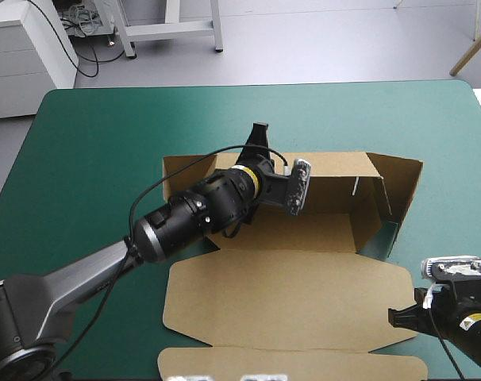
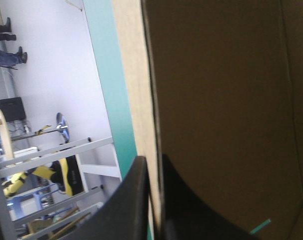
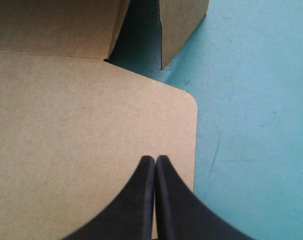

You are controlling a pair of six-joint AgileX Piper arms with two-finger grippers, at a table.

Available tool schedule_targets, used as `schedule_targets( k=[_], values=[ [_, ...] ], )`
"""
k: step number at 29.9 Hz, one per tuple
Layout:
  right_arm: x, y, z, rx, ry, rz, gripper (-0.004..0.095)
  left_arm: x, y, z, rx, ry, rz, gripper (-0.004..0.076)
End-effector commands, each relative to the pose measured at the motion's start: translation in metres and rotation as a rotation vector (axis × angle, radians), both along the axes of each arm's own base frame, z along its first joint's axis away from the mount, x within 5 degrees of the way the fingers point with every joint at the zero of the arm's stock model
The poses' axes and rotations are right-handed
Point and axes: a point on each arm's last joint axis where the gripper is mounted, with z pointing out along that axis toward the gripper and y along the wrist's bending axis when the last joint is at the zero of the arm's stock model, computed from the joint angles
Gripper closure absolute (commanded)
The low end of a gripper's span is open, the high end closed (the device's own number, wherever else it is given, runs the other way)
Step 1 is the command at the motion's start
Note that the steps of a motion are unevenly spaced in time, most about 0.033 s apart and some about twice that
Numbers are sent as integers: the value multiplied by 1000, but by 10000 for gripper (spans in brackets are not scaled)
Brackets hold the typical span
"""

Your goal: Fold the box

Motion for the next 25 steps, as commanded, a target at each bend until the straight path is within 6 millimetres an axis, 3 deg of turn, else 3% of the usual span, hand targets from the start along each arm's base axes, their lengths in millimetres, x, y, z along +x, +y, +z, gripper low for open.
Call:
schedule_targets(
  k=[1, 5, 15, 25],
  values=[
    [4, -1, 10, -3, -68, -8, 927, -28, -15, -1, -59, -29, -70, 734],
    [4, -1, 10, -3, -68, -8, 928, -40, -23, -17, -97, -94, -60, 734],
    [4, -1, 10, -3, -68, -8, 928, -44, -15, -55, -76, -236, -28, 734],
    [4, -1, 10, -10, -67, -9, 927, -40, -12, -48, -100, -351, 7, 734]
  ],
)
